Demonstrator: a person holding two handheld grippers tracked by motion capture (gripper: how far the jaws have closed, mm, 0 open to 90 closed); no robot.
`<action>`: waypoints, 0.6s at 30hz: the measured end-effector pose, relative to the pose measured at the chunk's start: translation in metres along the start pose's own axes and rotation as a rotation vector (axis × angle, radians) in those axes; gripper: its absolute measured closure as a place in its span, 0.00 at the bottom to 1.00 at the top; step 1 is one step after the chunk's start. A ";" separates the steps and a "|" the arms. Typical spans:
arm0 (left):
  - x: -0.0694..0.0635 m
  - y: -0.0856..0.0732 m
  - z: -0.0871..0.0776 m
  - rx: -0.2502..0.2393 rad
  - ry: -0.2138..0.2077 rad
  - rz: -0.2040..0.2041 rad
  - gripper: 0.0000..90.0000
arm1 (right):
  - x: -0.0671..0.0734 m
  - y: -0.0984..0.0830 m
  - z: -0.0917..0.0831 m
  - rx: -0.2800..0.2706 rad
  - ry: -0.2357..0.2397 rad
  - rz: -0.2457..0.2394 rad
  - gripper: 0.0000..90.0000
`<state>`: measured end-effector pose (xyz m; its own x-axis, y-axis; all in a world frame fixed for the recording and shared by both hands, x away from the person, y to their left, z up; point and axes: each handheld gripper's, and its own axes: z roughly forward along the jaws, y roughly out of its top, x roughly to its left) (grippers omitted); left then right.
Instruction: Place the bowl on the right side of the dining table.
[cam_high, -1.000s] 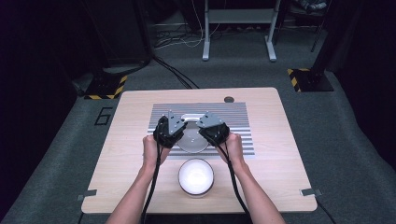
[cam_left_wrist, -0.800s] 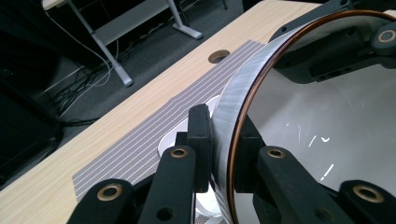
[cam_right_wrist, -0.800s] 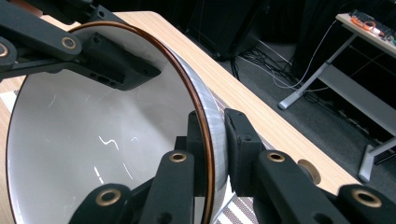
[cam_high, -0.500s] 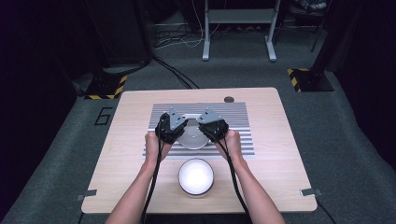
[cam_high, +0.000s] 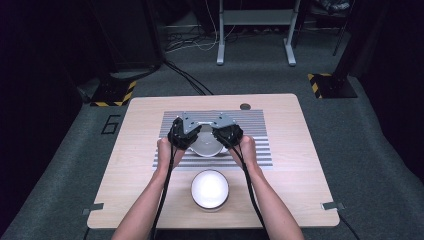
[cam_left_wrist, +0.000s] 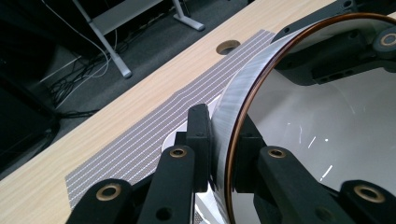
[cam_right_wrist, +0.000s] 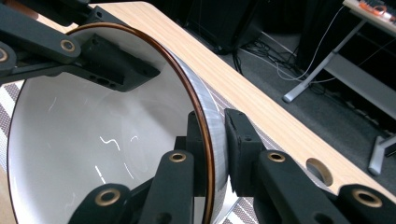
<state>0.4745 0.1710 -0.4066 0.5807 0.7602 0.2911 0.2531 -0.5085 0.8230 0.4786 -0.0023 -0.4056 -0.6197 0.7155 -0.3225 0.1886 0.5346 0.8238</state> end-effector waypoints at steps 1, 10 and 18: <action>0.001 -0.001 0.004 0.009 -0.003 -0.002 0.90 | -0.001 -0.002 0.004 0.004 0.003 0.005 0.90; 0.005 -0.005 0.015 0.027 0.002 -0.014 0.90 | -0.003 -0.006 0.018 0.018 0.004 0.018 0.90; 0.006 -0.008 0.025 0.035 0.012 -0.009 0.89 | -0.005 -0.009 0.026 0.027 0.001 0.031 0.90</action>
<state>0.4958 0.1695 -0.4235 0.5692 0.7696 0.2893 0.2856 -0.5150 0.8082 0.5002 0.0007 -0.4239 -0.6140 0.7314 -0.2967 0.2281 0.5243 0.8204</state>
